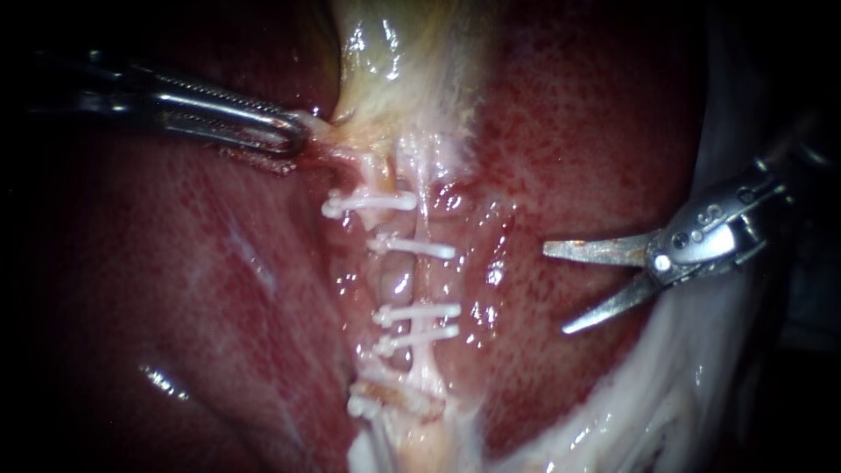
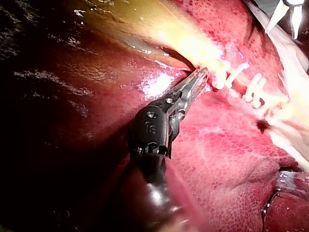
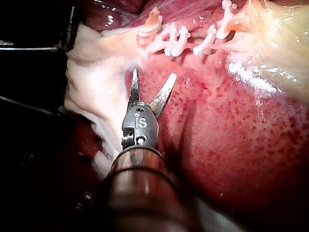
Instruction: Go to the cutting position right tube
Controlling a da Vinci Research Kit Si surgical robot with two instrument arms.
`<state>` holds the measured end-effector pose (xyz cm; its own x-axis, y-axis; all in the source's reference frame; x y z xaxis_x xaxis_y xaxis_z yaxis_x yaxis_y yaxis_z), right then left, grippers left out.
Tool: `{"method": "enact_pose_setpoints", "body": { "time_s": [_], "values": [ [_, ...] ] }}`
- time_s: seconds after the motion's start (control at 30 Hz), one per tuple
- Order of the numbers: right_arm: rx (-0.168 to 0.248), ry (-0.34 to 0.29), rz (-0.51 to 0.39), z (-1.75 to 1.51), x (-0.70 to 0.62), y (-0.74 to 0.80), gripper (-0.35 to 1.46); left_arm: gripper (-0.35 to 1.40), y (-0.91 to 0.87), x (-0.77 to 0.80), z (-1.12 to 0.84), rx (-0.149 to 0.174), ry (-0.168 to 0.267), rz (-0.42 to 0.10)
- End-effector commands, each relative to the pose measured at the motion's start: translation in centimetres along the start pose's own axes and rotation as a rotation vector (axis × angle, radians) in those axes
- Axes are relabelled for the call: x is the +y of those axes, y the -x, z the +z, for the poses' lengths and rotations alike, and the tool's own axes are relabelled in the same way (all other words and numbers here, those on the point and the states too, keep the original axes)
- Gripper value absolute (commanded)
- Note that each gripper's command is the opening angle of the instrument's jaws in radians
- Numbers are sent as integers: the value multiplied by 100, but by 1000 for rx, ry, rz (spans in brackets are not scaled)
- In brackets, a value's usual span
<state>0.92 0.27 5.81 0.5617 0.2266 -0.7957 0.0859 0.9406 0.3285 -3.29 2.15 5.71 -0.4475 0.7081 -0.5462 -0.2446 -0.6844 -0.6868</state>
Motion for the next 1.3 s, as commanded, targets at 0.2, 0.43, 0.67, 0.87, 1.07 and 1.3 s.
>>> {"method": "enact_pose_setpoints", "body": {
  "time_s": [0.2, 0.43, 0.67, 0.87, 1.07, 1.3],
  "values": [
    [1, -2, 0, 1, 0, -1, 144, -35, -25, 1, -45, 16, -22, -8],
    [3, -18, 2, 5, 1, -4, 144, -35, -43, 1, -88, 58, -49, 1],
    [22, -84, 204, 33, 2, -15, 142, -35, -41, 1, -83, 59, -54, 1],
    [19, -123, 385, 70, 4, -23, 142, -35, -42, 2, -84, 59, -54, 1],
    [13, -152, 450, 106, 6, -22, 142, -35, -42, 3, -84, 59, -54, 1],
    [7, -200, 473, 138, 10, -22, 142, -35, -42, 3, -84, 59, -54, 1]
  ]
}}
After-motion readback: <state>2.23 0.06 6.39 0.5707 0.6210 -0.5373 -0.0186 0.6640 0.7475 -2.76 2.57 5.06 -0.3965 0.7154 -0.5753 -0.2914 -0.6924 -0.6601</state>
